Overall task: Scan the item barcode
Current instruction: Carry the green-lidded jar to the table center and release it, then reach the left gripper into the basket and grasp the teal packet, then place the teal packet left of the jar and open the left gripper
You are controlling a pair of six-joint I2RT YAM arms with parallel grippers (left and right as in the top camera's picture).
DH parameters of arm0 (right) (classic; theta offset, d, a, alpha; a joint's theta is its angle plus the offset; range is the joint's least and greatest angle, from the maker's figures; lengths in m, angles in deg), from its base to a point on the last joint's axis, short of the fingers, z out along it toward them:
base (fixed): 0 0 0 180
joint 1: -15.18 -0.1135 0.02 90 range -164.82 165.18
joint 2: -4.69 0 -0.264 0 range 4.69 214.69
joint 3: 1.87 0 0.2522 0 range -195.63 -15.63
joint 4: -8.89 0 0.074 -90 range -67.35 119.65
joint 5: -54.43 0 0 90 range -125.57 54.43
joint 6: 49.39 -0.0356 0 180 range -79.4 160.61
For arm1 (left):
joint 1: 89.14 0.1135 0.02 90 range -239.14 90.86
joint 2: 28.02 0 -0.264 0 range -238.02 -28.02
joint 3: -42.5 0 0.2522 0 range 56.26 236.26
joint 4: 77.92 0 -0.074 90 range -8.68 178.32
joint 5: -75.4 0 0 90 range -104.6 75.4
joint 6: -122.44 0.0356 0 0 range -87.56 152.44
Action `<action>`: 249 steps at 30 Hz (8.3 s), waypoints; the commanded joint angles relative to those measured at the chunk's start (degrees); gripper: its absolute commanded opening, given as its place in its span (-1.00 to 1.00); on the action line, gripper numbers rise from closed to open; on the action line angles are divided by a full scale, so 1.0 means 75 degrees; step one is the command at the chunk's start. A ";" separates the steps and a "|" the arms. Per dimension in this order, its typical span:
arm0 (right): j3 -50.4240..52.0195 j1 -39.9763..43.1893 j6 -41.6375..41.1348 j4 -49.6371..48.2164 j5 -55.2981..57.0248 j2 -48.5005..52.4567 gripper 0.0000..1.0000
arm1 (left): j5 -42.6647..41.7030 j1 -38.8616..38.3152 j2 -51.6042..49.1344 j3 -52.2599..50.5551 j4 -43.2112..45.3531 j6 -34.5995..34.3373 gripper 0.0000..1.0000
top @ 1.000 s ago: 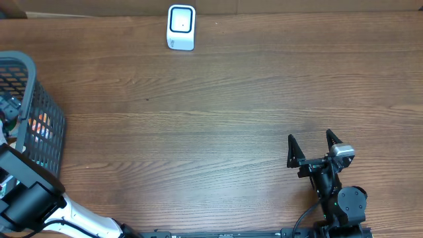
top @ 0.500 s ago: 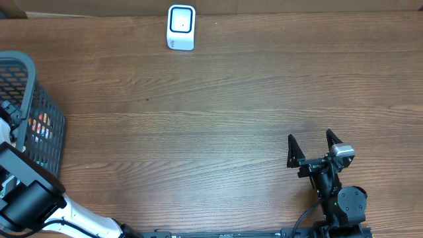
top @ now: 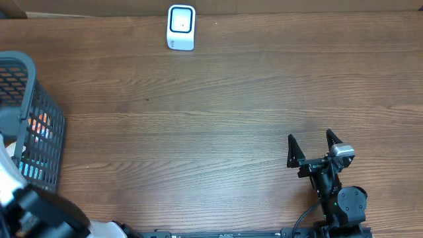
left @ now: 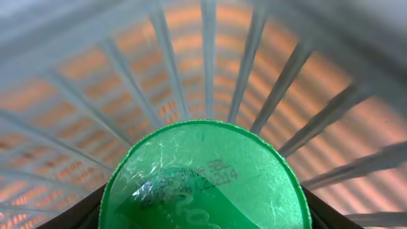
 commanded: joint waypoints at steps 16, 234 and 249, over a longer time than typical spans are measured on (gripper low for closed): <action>0.0079 -0.0026 -0.0012 -0.0044 0.0073 -0.0055 1.00 | -0.4348 -0.4680 0.3156 0.0055 -0.1848 -0.1510 0.06; 0.0079 -0.0026 -0.0012 -0.0044 0.0073 -0.0055 1.00 | -0.3821 -0.3547 -0.2186 0.8632 -0.9486 0.1804 -0.92; 0.0079 -0.0029 -0.0012 -0.0047 0.0073 -0.0055 1.00 | -0.3258 -0.7484 -0.2253 0.3092 -0.7207 0.1792 -0.90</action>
